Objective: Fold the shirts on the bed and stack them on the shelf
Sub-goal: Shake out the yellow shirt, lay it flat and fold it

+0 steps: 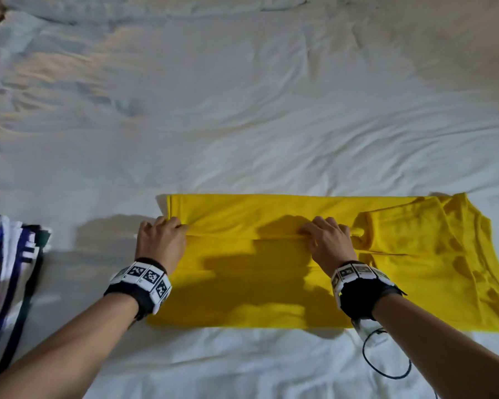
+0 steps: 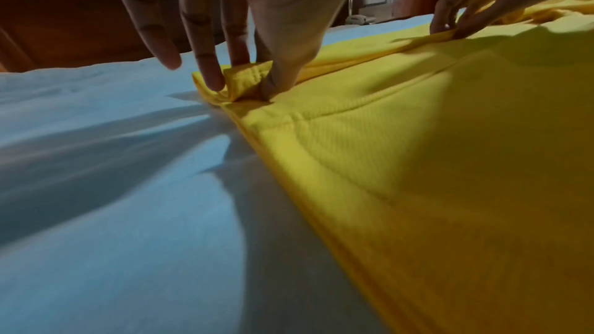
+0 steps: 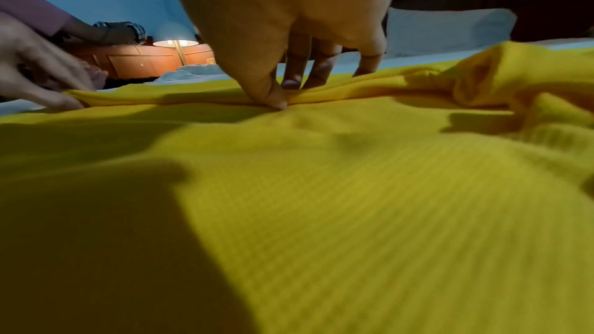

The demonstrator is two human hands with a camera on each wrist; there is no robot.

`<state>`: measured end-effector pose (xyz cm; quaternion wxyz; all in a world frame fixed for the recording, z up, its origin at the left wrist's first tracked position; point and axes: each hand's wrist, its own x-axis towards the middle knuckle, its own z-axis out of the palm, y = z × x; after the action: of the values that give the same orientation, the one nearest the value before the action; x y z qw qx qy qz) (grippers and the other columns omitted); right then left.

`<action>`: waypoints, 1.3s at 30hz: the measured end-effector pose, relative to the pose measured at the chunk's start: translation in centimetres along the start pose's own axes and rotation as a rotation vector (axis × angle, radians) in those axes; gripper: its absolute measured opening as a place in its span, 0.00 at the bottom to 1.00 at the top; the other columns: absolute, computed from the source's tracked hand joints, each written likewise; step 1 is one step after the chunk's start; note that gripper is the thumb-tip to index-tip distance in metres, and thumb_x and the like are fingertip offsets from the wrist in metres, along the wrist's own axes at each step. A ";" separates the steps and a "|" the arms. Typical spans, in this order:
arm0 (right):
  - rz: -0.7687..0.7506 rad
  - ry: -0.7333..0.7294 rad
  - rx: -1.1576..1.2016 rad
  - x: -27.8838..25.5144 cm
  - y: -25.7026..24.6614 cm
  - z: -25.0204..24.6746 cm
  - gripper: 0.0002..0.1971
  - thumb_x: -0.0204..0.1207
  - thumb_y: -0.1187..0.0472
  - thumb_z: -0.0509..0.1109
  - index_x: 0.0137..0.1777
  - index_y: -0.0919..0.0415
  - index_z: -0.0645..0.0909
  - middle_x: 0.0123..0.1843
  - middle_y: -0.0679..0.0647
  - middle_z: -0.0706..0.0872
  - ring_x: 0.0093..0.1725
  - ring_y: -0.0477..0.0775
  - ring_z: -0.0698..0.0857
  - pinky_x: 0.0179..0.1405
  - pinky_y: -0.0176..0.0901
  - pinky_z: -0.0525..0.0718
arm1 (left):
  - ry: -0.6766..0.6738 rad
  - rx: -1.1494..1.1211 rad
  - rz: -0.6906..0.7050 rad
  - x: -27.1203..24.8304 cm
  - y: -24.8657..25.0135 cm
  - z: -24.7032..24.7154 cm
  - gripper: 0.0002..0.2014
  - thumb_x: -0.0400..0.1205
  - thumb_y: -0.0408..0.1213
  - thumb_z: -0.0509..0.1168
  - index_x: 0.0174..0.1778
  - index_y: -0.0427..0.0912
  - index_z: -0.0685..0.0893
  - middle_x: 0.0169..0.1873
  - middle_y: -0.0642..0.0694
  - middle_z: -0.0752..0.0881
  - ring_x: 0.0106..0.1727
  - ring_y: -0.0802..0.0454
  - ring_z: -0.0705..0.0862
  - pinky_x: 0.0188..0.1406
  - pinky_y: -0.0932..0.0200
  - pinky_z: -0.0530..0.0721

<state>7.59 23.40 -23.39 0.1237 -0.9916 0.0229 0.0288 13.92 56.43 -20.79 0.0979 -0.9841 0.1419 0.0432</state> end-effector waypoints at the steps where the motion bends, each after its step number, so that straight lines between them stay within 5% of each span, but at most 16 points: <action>1: 0.000 0.028 0.033 0.0 0.1 -0.1 0.12 0.66 0.67 0.75 0.48 0.53 0.86 0.46 0.54 0.83 0.48 0.65 0.82 0.44 0.59 0.76 | 0.042 -0.027 0.008 -0.1 -0.2 0.0 0.06 0.68 0.30 0.78 0.39 0.43 0.93 0.38 0.44 0.89 0.38 0.40 0.84 0.38 0.46 0.78; 5: 0.044 0.045 0.096 -0.9 -0.1 -0.5 0.11 0.63 0.67 0.75 0.45 0.54 0.85 0.44 0.53 0.83 0.46 0.65 0.82 0.42 0.58 0.76 | 0.083 -0.098 0.026 -1.3 -1.0 -0.6 0.05 0.70 0.32 0.77 0.41 0.42 0.93 0.41 0.46 0.90 0.42 0.40 0.84 0.39 0.45 0.79; 8: 0.065 0.032 0.033 -2.3 -1.5 0.1 0.21 0.58 0.67 0.79 0.52 0.54 0.85 0.52 0.57 0.83 0.53 0.66 0.81 0.48 0.65 0.78 | -0.102 -0.123 -0.044 -2.1 -1.0 -0.3 0.16 0.79 0.45 0.67 0.61 0.47 0.87 0.65 0.51 0.84 0.64 0.45 0.78 0.57 0.43 0.77; 11: 0.026 0.104 0.105 -4.5 -5.0 0.6 0.25 0.58 0.61 0.75 0.59 0.53 0.83 0.62 0.58 0.81 0.61 0.64 0.76 0.55 0.64 0.78 | -0.038 -0.283 -0.075 -1.9 -0.3 -1.1 0.23 0.70 0.52 0.63 0.55 0.43 0.89 0.65 0.45 0.83 0.64 0.39 0.78 0.56 0.41 0.78; 13: -0.069 0.118 0.172 -6.4 -8.7 1.3 0.18 0.62 0.55 0.67 0.54 0.50 0.83 0.56 0.54 0.82 0.54 0.61 0.78 0.45 0.55 0.79 | 0.014 -0.406 -0.028 -0.7 0.5 -1.2 0.20 0.72 0.49 0.62 0.53 0.41 0.89 0.64 0.44 0.84 0.63 0.39 0.80 0.55 0.42 0.80; 17: -0.315 -0.094 0.272 -8.7 -16.6 4.2 0.13 0.61 0.46 0.65 0.44 0.46 0.82 0.45 0.47 0.82 0.43 0.55 0.83 0.35 0.45 0.80 | 0.022 -0.438 0.000 3.2 0.3 -0.7 0.12 0.80 0.34 0.64 0.58 0.41 0.86 0.70 0.45 0.78 0.69 0.42 0.74 0.62 0.44 0.77; 21: -0.406 -0.327 0.098 -8.3 -22.6 6.3 0.28 0.44 0.34 0.76 0.46 0.43 0.82 0.46 0.44 0.81 0.42 0.49 0.82 0.35 0.40 0.81 | -0.149 -0.345 0.005 5.8 -1.1 -0.8 0.13 0.83 0.34 0.60 0.64 0.42 0.73 0.65 0.42 0.78 0.66 0.41 0.76 0.60 0.45 0.75; 24: -0.318 -0.338 0.127 -7.1 -24.5 7.3 0.25 0.43 0.39 0.81 0.42 0.44 0.84 0.43 0.42 0.83 0.40 0.48 0.84 0.32 0.38 0.80 | -0.208 -0.321 -0.008 6.6 -1.7 -1.6 0.15 0.85 0.37 0.61 0.67 0.42 0.69 0.61 0.39 0.82 0.60 0.38 0.80 0.54 0.45 0.78; 27: -0.274 -0.250 0.273 -6.8 -24.5 6.6 0.11 0.62 0.54 0.79 0.45 0.50 0.86 0.46 0.50 0.87 0.41 0.58 0.87 0.29 0.43 0.80 | -0.286 -0.427 -0.032 7.2 -1.9 -2.5 0.17 0.85 0.36 0.61 0.69 0.47 0.68 0.52 0.35 0.85 0.47 0.36 0.85 0.46 0.47 0.81; 29: -0.214 -0.231 0.424 -7.1 -23.6 5.6 0.10 0.75 0.62 0.68 0.55 0.60 0.82 0.52 0.62 0.85 0.47 0.68 0.84 0.32 0.52 0.74 | -0.320 -0.582 -0.017 7.6 -1.3 -3.4 0.16 0.84 0.32 0.59 0.65 0.50 0.75 0.41 0.37 0.85 0.32 0.40 0.81 0.35 0.50 0.80; 31: -0.122 -0.171 0.598 -7.7 -21.8 4.6 0.11 0.76 0.63 0.62 0.57 0.63 0.78 0.49 0.66 0.85 0.45 0.72 0.82 0.33 0.53 0.67 | -0.348 -0.725 -0.013 8.1 -0.1 -4.9 0.14 0.83 0.31 0.58 0.55 0.49 0.86 0.35 0.43 0.85 0.24 0.47 0.74 0.28 0.56 0.74; 34: 0.090 0.003 0.880 -9.1 -17.8 3.1 0.08 0.71 0.59 0.62 0.48 0.57 0.78 0.31 0.57 0.82 0.33 0.64 0.80 0.28 0.56 0.73 | -0.398 -0.941 -0.138 8.8 3.4 -7.4 0.09 0.78 0.39 0.66 0.41 0.46 0.93 0.26 0.53 0.87 0.28 0.50 0.80 0.32 0.59 0.78; 36: 0.293 0.064 1.024 -9.9 -14.7 2.8 0.05 0.68 0.54 0.62 0.42 0.50 0.77 0.25 0.48 0.77 0.27 0.56 0.81 0.29 0.60 0.83 | -0.487 -1.104 -0.240 9.3 6.2 -8.8 0.08 0.72 0.40 0.70 0.39 0.41 0.92 0.36 0.47 0.92 0.40 0.47 0.90 0.47 0.54 0.88; 39: 0.538 0.063 1.237 -10.8 -10.1 1.6 0.08 0.66 0.57 0.62 0.39 0.47 0.82 0.26 0.46 0.78 0.30 0.53 0.82 0.33 0.63 0.89 | -0.596 -1.028 -0.076 9.9 10.7 -10.1 0.06 0.73 0.31 0.74 0.43 0.34 0.90 0.38 0.42 0.92 0.44 0.45 0.92 0.53 0.51 0.89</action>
<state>-2.78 34.02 -21.78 0.6565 -0.6983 0.2850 0.0111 20.89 41.67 -14.00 -0.3540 -0.8552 0.0338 0.3770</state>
